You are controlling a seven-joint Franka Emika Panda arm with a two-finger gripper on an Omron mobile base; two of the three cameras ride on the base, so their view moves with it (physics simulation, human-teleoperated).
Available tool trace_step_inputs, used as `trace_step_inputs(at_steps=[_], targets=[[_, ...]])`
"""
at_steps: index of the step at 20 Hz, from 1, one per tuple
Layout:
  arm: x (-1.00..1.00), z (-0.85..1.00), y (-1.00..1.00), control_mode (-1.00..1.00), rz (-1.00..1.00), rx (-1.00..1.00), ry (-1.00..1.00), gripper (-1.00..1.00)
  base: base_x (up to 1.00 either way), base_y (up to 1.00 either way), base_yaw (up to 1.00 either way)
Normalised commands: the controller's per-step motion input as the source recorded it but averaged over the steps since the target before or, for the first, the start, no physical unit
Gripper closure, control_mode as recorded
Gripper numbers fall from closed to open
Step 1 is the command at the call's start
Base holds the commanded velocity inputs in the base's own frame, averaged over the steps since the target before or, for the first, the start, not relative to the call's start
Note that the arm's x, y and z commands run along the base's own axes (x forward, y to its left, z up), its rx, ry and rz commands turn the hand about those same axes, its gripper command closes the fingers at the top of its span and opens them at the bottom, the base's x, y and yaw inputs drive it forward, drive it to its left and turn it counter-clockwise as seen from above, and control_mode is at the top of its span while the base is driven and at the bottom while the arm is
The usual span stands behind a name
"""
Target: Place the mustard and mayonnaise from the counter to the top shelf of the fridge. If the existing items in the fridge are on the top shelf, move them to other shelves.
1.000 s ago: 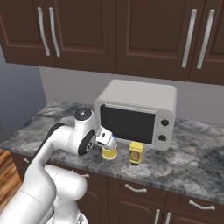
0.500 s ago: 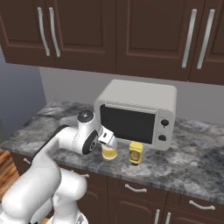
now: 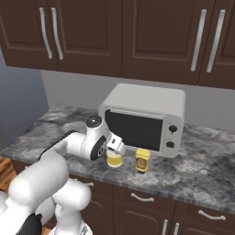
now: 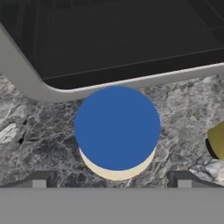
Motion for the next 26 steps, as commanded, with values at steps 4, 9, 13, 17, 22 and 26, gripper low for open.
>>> trace_step_inputs(at_steps=[4,9,13,17,22,26], targets=[[0.15,-0.08,0.00,-1.00,0.00,-0.01,0.00,-1.00,0.00,0.00,0.00],[0.17,-0.18,0.00,-1.00,0.00,-0.04,-0.01,-1.00,0.00,0.00,0.00],[0.04,-0.17,0.00,-1.00,0.00,-0.05,-0.02,-1.00,0.00,0.00,0.00],[0.00,-0.06,-0.08,-1.00,0.00,-0.02,-0.04,-1.00,0.00,0.00,0.00],[0.00,0.00,-0.11,-1.00,0.00,0.00,-0.08,-1.00,0.00,0.00,0.00],[0.00,-0.01,0.00,-1.00,0.00,-0.01,-0.02,-1.00,0.00,0.00,0.00]])
